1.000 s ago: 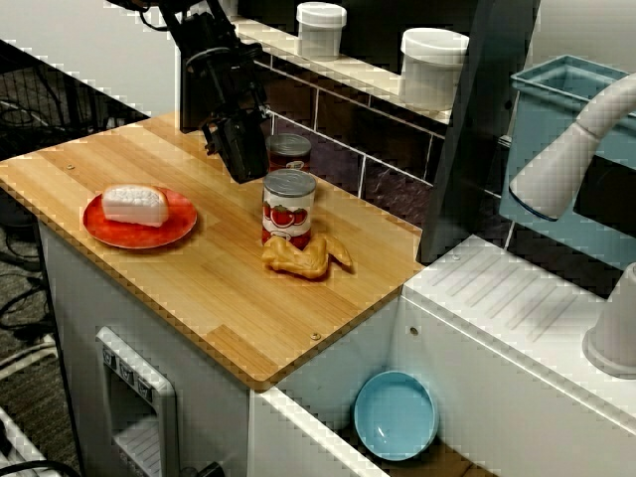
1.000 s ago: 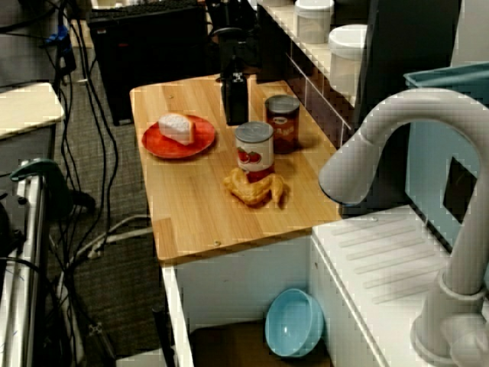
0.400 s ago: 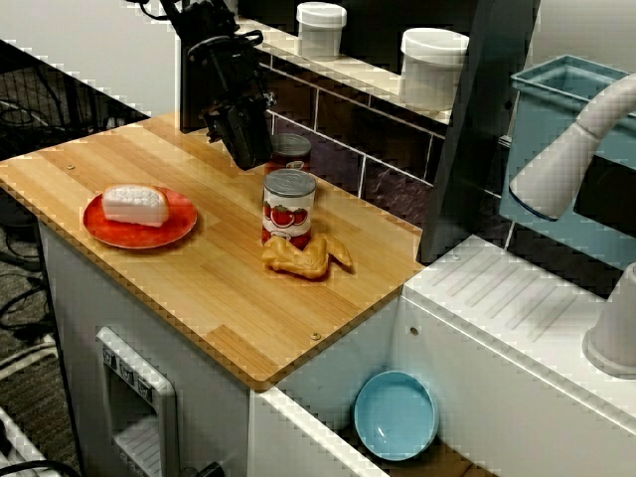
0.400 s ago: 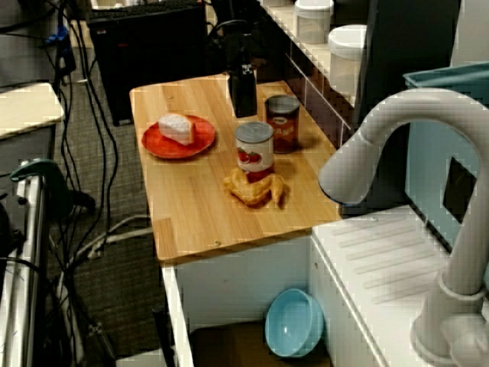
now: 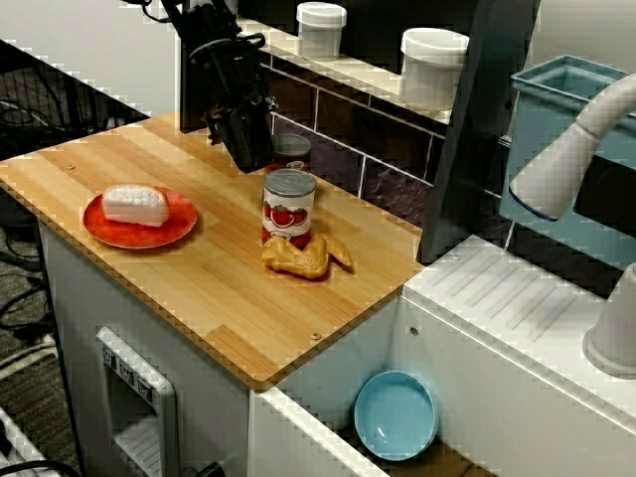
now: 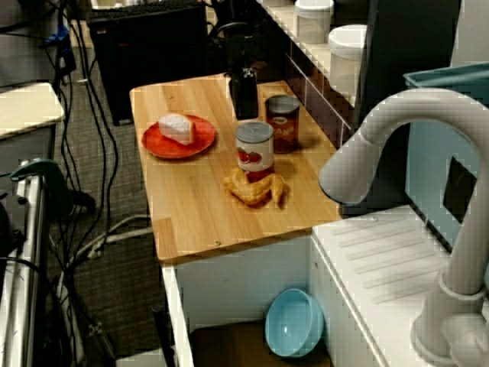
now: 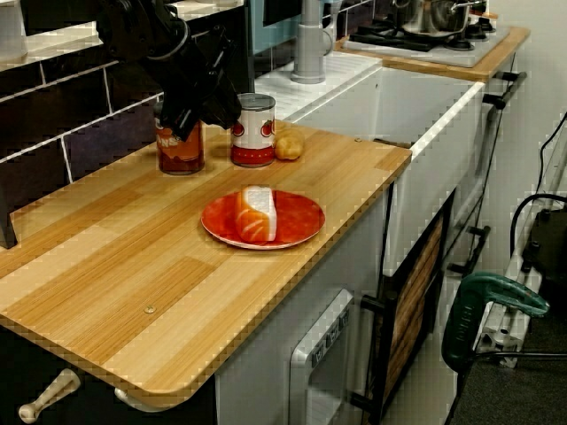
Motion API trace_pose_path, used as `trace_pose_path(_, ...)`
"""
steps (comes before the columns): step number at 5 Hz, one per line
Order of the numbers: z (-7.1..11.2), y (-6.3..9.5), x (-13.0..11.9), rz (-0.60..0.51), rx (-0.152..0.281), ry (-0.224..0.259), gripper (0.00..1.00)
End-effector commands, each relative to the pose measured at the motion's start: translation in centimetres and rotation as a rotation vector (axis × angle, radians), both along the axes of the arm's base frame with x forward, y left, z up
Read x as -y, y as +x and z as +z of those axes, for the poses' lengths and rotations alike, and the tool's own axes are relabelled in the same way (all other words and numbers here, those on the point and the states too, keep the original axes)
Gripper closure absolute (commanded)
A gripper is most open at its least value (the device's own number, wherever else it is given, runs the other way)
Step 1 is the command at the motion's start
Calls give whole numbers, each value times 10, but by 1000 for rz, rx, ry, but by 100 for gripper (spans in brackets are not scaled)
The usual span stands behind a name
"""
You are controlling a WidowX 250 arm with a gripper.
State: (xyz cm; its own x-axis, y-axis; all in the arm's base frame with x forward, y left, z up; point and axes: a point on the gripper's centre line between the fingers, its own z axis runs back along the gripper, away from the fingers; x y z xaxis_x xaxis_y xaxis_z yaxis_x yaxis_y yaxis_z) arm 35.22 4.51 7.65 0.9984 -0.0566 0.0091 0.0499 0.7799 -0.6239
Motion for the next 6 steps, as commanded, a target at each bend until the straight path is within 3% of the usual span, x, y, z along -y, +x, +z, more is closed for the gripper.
trace_pose_path(1, 12, 0, 1, 3, 23, 6, 100)
trace_pose_path(2, 7, 6, 0, 28, 10, -25, 100)
trace_pose_path(6, 6, 9, 4, 31, -15, -74, 100)
